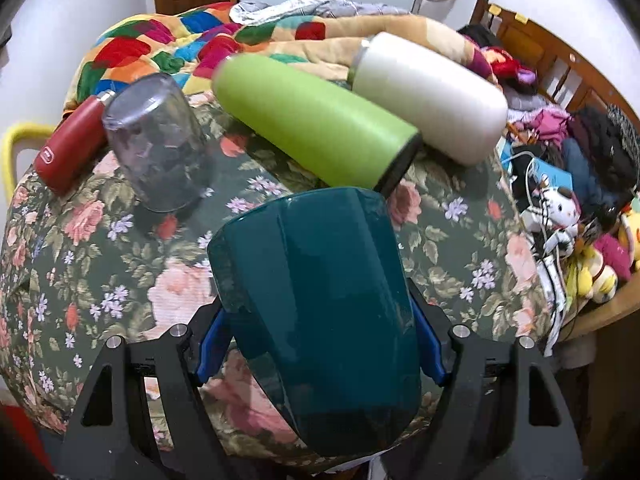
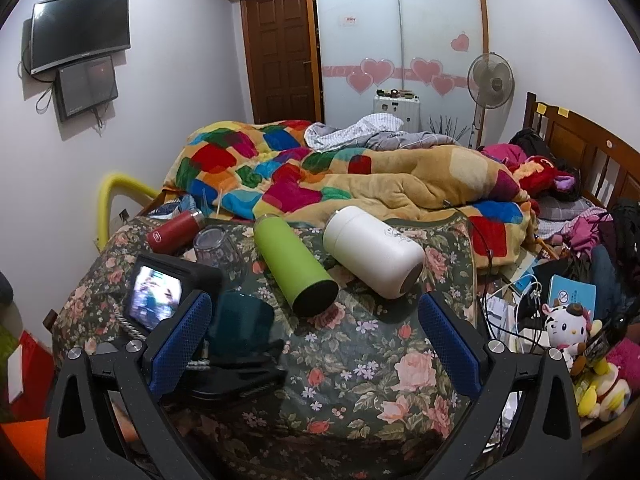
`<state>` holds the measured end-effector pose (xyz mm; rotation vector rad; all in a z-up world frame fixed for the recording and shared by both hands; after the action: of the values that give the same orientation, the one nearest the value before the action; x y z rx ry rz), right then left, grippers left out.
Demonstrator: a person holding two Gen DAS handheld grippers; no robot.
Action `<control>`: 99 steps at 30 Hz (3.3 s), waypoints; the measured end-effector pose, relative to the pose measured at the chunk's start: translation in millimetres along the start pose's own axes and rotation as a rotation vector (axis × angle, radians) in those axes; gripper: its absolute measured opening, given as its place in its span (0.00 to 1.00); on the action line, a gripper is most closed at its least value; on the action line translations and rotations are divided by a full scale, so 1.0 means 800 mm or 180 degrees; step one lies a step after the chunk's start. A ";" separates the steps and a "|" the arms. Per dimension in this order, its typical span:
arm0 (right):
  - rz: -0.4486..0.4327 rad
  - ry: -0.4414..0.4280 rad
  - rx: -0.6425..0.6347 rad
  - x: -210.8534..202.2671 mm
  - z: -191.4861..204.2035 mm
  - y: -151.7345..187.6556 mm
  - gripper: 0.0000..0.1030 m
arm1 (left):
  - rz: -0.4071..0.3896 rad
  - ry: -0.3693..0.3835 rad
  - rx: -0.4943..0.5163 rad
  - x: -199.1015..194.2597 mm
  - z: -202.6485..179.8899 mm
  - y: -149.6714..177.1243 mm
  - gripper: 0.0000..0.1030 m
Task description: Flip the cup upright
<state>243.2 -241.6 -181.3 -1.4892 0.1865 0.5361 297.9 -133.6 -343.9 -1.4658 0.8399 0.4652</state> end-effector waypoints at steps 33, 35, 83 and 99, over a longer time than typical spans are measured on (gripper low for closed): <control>-0.0022 0.0063 -0.0102 -0.010 0.019 -0.013 1.00 | -0.0686 -0.0308 0.0012 -0.133 0.085 -0.028 0.94; 0.0015 0.0037 -0.0111 -0.005 0.026 -0.011 1.00 | -0.0756 -0.0423 0.0008 -0.148 0.106 -0.027 0.94; 0.1457 -0.0528 0.0005 0.154 0.088 0.101 0.71 | -0.0851 -0.0677 -0.0247 -0.165 0.187 0.014 0.94; 0.1399 -0.0539 -0.0295 0.167 0.111 0.100 0.73 | -0.0889 -0.0687 -0.0278 -0.174 0.184 0.007 0.94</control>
<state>305.5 -125.8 -303.5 -1.4883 0.3639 1.0319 235.0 39.6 -259.9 -1.5534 0.4404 0.4435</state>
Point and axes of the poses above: each gripper's, at about its wrist camera, not at the fingertips, and x roughly the way its jaws point, z to its left, y to its underside, the point moved 9 cm from there along x, roughly the way its jaws point, and after that the axes turned 11 degrees about -z, right-handed, at the moved point
